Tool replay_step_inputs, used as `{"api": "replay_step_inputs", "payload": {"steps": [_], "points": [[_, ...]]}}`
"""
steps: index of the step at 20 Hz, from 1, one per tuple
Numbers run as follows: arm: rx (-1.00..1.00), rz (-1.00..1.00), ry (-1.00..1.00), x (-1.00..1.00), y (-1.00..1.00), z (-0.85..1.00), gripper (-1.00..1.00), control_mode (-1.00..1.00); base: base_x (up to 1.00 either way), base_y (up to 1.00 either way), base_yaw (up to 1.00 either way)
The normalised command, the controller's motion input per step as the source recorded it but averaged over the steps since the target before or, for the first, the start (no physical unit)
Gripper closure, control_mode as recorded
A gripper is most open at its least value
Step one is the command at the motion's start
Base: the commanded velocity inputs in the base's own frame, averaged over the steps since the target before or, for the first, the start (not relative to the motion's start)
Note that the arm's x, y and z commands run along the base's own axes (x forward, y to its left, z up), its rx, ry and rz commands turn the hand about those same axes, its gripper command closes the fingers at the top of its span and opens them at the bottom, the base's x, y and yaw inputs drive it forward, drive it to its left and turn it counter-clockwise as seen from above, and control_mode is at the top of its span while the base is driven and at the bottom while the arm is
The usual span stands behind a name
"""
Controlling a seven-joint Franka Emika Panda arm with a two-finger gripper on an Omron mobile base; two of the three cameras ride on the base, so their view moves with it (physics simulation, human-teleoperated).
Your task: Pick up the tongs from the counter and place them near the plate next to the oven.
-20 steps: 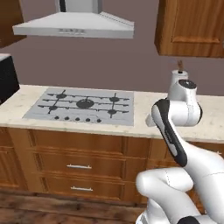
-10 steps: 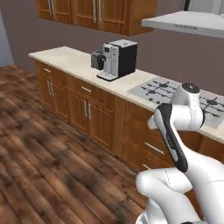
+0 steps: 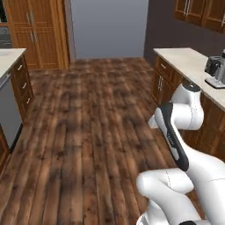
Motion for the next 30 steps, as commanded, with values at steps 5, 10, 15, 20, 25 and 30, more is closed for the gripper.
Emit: {"api": "replay_step_inputs", "payload": {"steps": [5,10,15,20,25,30], "points": [[0.00,0.00,0.00,0.00,0.00,0.00,1.00,1.00,0.47,-0.09,0.90],[0.00,0.00,0.00,0.00,0.00,0.00,1.00,1.00,1.00,-0.37,0.59],[0.00,0.00,0.00,0.00,0.00,0.00,1.00,1.00,1.00,-0.43,0.38],[0.00,0.00,0.00,0.00,0.00,0.00,1.00,1.00,1.00,-0.65,0.20],[0.00,0.00,0.00,0.00,0.00,0.00,1.00,1.00,1.00,-0.76,0.16],[0.00,0.00,0.00,0.00,0.00,0.00,1.00,1.00,1.00,-0.64,0.21]]}}
